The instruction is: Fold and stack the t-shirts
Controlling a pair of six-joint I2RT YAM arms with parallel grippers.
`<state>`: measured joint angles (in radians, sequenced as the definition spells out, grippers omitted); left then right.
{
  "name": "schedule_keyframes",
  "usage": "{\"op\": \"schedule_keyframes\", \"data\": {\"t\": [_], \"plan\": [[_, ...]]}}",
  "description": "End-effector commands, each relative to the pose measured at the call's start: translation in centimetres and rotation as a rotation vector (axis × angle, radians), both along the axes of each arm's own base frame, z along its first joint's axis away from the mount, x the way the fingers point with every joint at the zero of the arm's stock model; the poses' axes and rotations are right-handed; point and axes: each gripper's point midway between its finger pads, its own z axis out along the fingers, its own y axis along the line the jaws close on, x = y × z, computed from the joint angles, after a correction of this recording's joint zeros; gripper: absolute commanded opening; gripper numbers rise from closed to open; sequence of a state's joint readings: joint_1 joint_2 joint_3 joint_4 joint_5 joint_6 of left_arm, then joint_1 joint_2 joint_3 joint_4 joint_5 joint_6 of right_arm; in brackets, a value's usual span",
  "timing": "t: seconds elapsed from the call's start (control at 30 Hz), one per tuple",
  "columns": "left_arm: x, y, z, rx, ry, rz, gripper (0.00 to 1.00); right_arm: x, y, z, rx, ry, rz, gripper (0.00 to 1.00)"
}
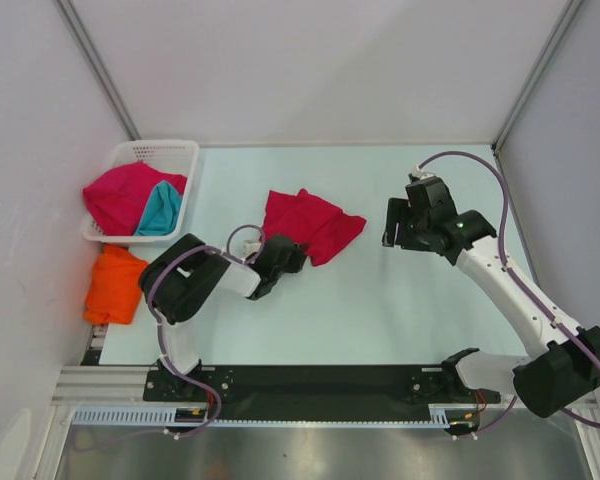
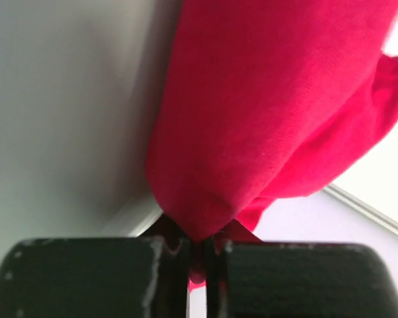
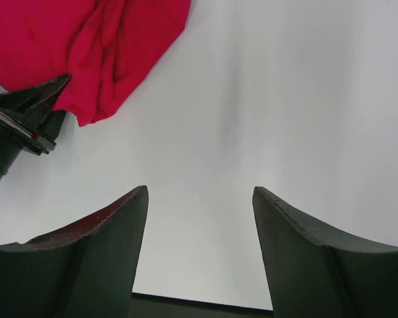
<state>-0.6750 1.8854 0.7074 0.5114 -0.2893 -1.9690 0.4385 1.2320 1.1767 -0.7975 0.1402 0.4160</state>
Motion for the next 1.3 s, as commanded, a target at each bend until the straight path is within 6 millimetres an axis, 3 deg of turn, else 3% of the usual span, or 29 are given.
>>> {"op": "schedule_keyframes", "data": {"t": [0.0, 0.1, 0.17, 0.2, 0.23, 0.27, 0.3, 0.33, 0.4, 0.43, 0.5, 0.53, 0.6, 0.73, 0.83, 0.9, 1.07, 1.27], "plan": [[0.2, 3.3, -2.9, 0.085, 0.017, -0.078, 0.0, -0.6, 0.0, 4.3, 0.058, -0.091, 0.022, 0.69], [1.7, 3.7, -1.1, 0.065, -0.029, -0.133, 0.0, -1.3, 0.2, 6.3, 0.1, -0.128, 0.03, 0.69], [2.7, 4.3, 1.5, 0.063, -0.078, -0.156, 0.0, -1.8, 0.2, 7.3, 0.131, -0.155, 0.034, 0.69], [3.5, 4.4, 3.3, 0.109, -0.129, -0.193, 0.0, -2.1, 0.4, 7.4, 0.143, -0.155, 0.042, 0.69], [4.3, 5.2, 6.7, 0.128, -0.194, -0.191, 0.0, -2.4, 0.4, 7.6, 0.155, -0.16, 0.045, 0.69], [3.6, 6.2, 6.7, 0.193, -0.138, -0.204, 0.0, -2.6, 0.5, 7.5, 0.164, -0.154, 0.047, 0.69], [4.3, 7.5, 8.7, 0.286, -0.179, -0.189, 0.0, -2.9, 0.9, 7.6, 0.181, -0.151, 0.062, 0.69], [4.2, 9.3, 12.7, 0.31, -0.242, -0.151, 0.0, -3.1, 1.0, 7.6, 0.188, -0.15, 0.068, 0.68], [2.8, 12.0, 14.3, 0.373, -0.227, -0.121, 0.0, -3.6, 1.3, 8.2, 0.208, -0.164, 0.076, 0.68], [2.1, 14.2, 17.1, 0.371, -0.276, -0.066, 0.0, -3.8, 1.6, 8.5, 0.215, -0.173, 0.087, 0.68], [0.1, 16.6, 17.4, 0.413, -0.236, -0.052, 0.0, -4.0, 1.9, 9.1, 0.231, -0.188, 0.097, 0.68], [-0.9, 18.7, 19.5, 0.425, -0.273, 0.003, 0.0, -4.2, 2.3, 9.3, 0.239, -0.188, 0.106, 0.68], [-2.8, 20.8, 19.5, 0.436, -0.252, 0.023, 0.0, -4.4, 2.9, 9.9, 0.251, -0.195, 0.124, 0.68], [-7.0, 27.5, 20.3, 0.48, -0.246, 0.181, 0.0, -5.1, 4.3, 10.3, 0.245, -0.197, 0.158, 0.68], [-8.6, 29.5, 19.9, 0.456, -0.244, 0.202, 0.0, -5.6, 5.6, 10.2, 0.235, -0.19, 0.183, 0.68], [-8.9, 29.3, 19.7, 0.424, -0.254, 0.162, 0.0, -6.0, 6.5, 10.1, 0.228, -0.186, 0.194, 0.68], [-9.0, 31.9, 20.5, 0.436, -0.261, 0.215, 0.0, -6.1, 7.8, 9.5, 0.21, -0.175, 0.209, 0.68], [-6.0, 35.0, 23.2, 0.398, -0.303, 0.169, 0.0, -4.8, 9.0, 8.0, 0.156, -0.141, 0.229, 0.68]]}}
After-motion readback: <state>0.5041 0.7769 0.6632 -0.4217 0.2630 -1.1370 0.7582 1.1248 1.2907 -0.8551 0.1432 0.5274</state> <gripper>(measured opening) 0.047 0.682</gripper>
